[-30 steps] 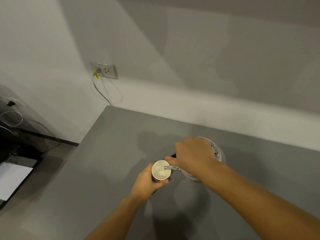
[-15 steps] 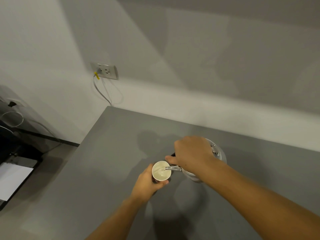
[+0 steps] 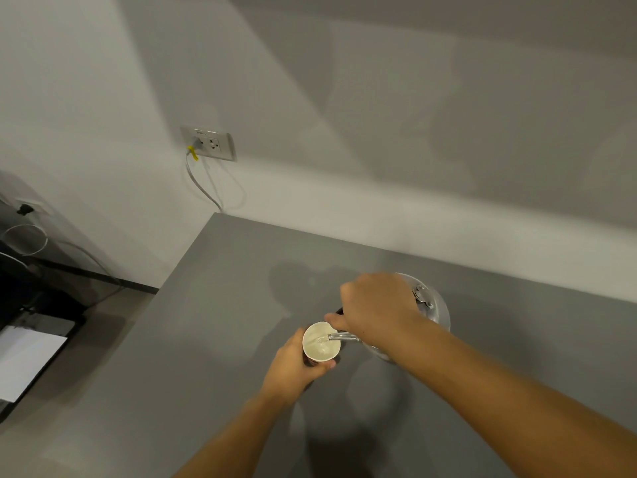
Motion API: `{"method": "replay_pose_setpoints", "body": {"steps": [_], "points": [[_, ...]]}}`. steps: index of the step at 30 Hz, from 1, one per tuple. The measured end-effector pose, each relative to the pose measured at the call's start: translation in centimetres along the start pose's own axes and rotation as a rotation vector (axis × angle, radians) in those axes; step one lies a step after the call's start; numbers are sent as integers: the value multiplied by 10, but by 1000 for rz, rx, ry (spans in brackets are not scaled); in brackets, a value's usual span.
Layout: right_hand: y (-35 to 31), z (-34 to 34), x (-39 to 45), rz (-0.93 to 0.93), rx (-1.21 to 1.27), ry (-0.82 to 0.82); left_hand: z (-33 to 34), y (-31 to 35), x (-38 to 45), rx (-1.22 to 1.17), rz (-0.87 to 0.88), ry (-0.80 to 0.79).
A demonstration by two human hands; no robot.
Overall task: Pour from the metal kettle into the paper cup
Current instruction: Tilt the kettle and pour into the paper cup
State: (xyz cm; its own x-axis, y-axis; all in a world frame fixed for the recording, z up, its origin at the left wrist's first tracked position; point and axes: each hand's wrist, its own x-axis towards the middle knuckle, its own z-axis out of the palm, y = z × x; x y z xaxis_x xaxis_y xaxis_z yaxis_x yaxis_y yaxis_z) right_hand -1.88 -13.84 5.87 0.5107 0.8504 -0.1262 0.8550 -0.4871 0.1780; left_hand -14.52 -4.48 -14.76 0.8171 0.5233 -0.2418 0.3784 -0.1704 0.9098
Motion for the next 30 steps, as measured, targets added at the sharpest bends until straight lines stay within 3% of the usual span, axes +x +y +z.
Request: {"method": "replay_pose_setpoints", "body": {"steps": [30], "points": [[-8, -4, 12, -54, 7, -9, -3, 1, -2, 19, 3, 6]]}}
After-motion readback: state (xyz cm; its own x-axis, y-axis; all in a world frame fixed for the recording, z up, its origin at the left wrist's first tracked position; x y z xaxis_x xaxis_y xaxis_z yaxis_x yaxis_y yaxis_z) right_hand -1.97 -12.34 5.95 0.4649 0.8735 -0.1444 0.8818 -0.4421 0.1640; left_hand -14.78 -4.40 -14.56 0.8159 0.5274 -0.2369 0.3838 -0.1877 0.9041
